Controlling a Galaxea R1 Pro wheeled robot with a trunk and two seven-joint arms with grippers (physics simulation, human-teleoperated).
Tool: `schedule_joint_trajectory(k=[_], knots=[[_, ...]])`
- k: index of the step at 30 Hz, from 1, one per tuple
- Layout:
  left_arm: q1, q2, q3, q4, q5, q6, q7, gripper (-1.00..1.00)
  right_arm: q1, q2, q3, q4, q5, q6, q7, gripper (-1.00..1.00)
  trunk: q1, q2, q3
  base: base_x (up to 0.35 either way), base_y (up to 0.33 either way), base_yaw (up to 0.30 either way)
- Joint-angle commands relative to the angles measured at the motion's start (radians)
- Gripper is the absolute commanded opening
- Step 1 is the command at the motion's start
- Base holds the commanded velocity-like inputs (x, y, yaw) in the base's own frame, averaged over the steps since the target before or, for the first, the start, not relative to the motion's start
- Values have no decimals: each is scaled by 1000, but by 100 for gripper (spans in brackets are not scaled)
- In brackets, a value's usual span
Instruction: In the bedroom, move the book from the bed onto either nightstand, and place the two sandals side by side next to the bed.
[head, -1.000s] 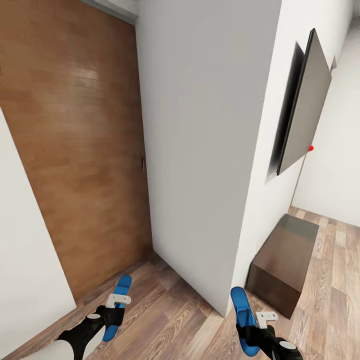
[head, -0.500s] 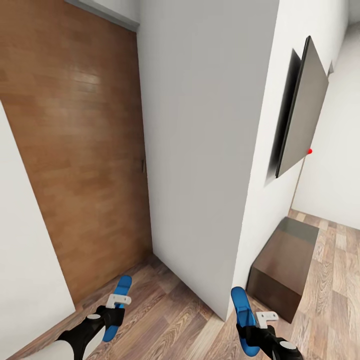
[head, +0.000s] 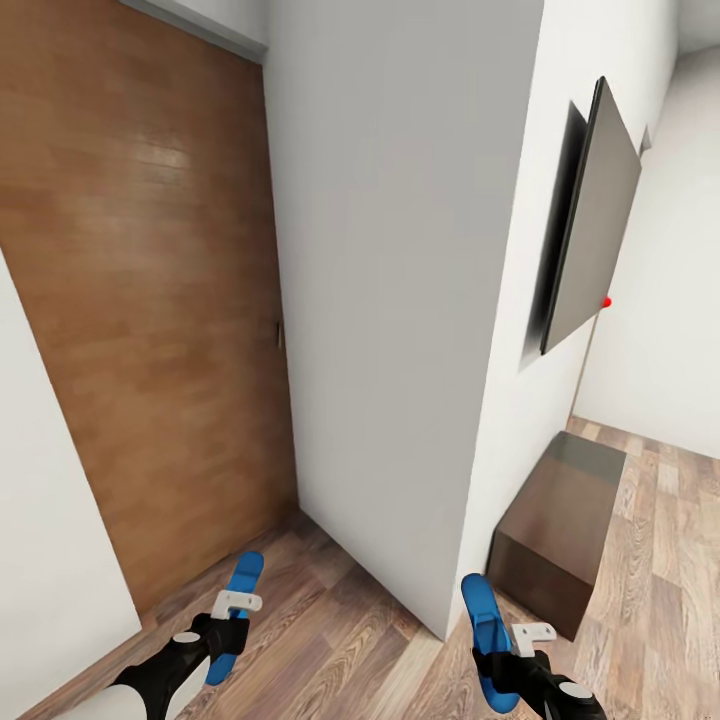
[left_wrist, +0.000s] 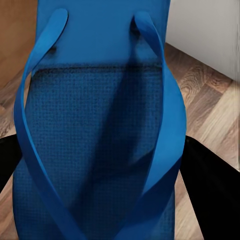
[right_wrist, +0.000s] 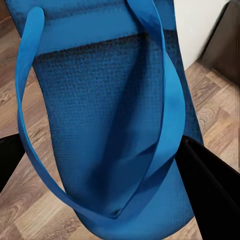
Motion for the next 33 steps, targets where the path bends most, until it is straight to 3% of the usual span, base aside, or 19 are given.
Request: schedule_joint_trajectory(k=[1, 18, 33], knots=[[0, 1, -6, -1, 10, -1, -2, -100, -1, 2, -8, -2, 6, 4, 10, -100, 0, -1, 0, 0, 0, -242], [11, 0, -9, -1, 10, -5, -1, -100, -1, 2, -8, -2, 7, 4, 10, -100, 0, -1, 8, 4, -2, -269], [18, 0, -10, -1, 8, -49, 1, -100, -1, 2, -8, -2, 11, 4, 11, -100, 0, -1, 10, 115, -198, -67]])
